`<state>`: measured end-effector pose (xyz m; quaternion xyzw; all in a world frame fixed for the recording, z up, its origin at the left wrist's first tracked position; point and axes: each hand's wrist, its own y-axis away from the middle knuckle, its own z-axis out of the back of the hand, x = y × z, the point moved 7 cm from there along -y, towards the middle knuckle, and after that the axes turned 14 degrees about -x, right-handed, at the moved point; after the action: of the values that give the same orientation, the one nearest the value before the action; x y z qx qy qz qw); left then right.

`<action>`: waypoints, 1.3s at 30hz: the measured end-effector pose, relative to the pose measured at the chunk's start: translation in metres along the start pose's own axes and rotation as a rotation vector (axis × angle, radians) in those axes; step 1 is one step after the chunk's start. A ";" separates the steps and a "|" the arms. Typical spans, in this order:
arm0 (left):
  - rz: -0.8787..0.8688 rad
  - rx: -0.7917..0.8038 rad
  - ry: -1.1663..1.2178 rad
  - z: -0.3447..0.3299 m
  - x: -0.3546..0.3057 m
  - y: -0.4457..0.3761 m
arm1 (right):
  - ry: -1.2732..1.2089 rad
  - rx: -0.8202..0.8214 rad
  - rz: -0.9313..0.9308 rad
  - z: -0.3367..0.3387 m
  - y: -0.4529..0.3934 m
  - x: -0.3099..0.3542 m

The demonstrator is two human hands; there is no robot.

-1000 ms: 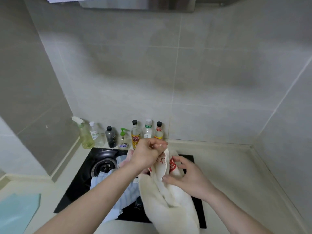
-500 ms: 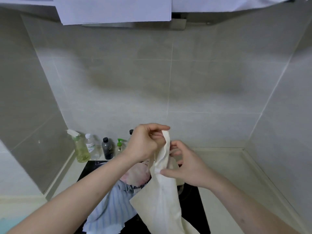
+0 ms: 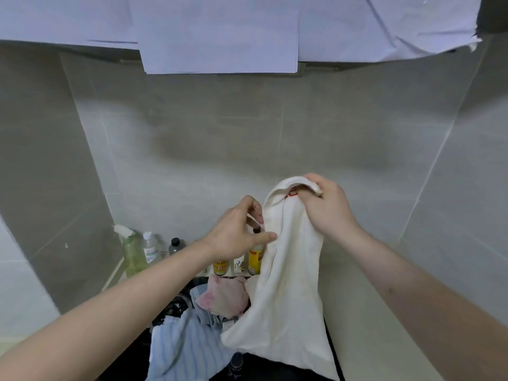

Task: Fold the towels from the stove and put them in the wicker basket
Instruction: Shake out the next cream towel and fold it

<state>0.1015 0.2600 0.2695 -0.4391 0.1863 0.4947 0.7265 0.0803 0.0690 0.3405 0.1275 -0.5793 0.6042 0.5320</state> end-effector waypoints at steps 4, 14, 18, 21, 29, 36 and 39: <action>0.004 0.071 0.018 -0.006 0.003 -0.013 | -0.023 -0.025 0.015 0.021 -0.021 0.020; 0.116 -0.230 0.275 0.070 -0.038 -0.062 | 0.029 -0.098 -0.108 0.091 -0.026 -0.018; 0.093 -0.075 0.211 0.068 -0.037 -0.048 | 0.013 0.008 -0.193 0.093 -0.006 -0.038; 0.115 0.153 0.007 0.056 -0.016 -0.030 | 0.105 0.129 -0.225 0.084 0.011 -0.058; 0.274 0.513 -0.271 0.016 0.086 0.027 | 0.292 0.371 -0.325 0.046 0.062 -0.130; 0.467 0.496 -0.032 0.010 0.112 0.046 | 0.225 0.387 -0.566 0.041 0.084 -0.177; 0.484 0.402 0.004 0.013 0.112 0.037 | 0.156 0.359 -0.647 0.036 0.084 -0.189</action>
<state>0.1165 0.3374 0.1810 -0.2305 0.3809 0.6057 0.6595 0.0726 -0.0348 0.1582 0.3487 -0.3518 0.5045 0.7071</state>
